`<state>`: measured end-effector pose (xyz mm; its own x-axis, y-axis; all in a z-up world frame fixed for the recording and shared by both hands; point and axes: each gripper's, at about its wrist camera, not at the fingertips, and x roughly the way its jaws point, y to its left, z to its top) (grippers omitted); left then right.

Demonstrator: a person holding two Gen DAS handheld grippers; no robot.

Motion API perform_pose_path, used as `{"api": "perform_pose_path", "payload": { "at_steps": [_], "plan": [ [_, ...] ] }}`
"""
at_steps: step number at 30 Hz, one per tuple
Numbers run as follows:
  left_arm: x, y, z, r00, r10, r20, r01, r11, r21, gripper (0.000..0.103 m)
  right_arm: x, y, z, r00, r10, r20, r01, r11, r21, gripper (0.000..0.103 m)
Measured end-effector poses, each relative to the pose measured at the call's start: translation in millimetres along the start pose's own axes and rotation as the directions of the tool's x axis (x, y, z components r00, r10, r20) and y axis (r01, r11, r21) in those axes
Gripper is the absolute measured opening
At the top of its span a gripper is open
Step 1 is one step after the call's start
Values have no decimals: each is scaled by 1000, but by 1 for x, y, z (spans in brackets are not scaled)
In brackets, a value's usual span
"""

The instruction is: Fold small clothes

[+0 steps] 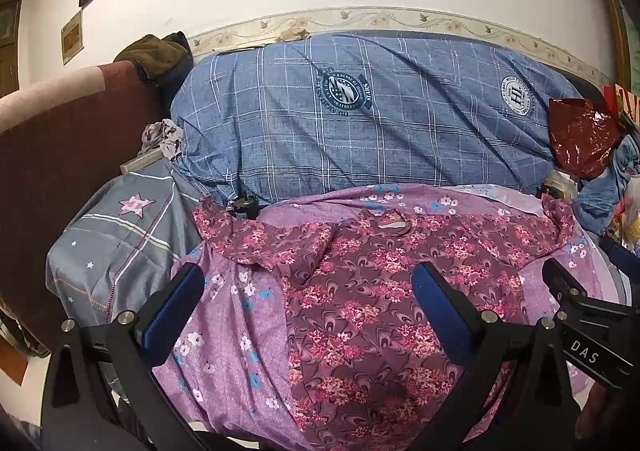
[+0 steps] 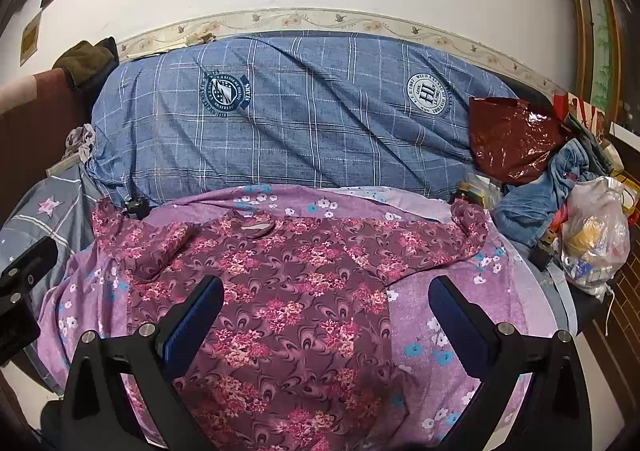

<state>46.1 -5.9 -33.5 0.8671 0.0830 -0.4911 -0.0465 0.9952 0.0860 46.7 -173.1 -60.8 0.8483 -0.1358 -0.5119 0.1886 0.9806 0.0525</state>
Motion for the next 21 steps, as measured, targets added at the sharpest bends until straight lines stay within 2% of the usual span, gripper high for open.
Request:
{"api": "perform_pose_path", "payload": {
  "at_steps": [6, 10, 13, 15, 17, 19, 20, 21],
  "plan": [
    [41, -6, 3, 999, -26, -42, 26, 1000, -4, 103, 32, -9, 5, 1000, -8, -26, 9, 1000, 20, 102],
    [102, -12, -3, 988, -49, -145, 47, 999, -19, 103, 70, -40, 8, 997, -41, -63, 46, 995, 85, 102],
    [162, -20, -12, 963, -79, -258, 69, 996, -50, 103, 109, -78, 10, 994, -60, -88, 71, 989, 129, 102],
    [208, -26, -20, 942, -69, -329, 46, 996, -79, 103, 140, -116, 10, 991, -61, -117, 83, 977, 199, 102],
    [245, -31, -22, 933, -18, -360, -10, 997, -77, 103, 175, -167, 4, 987, -35, -154, 81, 949, 304, 102],
    [261, -34, -21, 941, 20, -338, -44, 997, -63, 103, 203, -213, -4, 984, 35, -172, 41, 906, 421, 94],
    [271, -37, -22, 954, 55, -294, -69, 997, -40, 103, 217, -240, -9, 981, 60, -183, 40, 866, 498, 85],
    [275, -37, -24, 958, 64, -280, -75, 997, -28, 103, 229, -267, -15, 980, 86, -181, 36, 812, 583, 82]
  ]
}}
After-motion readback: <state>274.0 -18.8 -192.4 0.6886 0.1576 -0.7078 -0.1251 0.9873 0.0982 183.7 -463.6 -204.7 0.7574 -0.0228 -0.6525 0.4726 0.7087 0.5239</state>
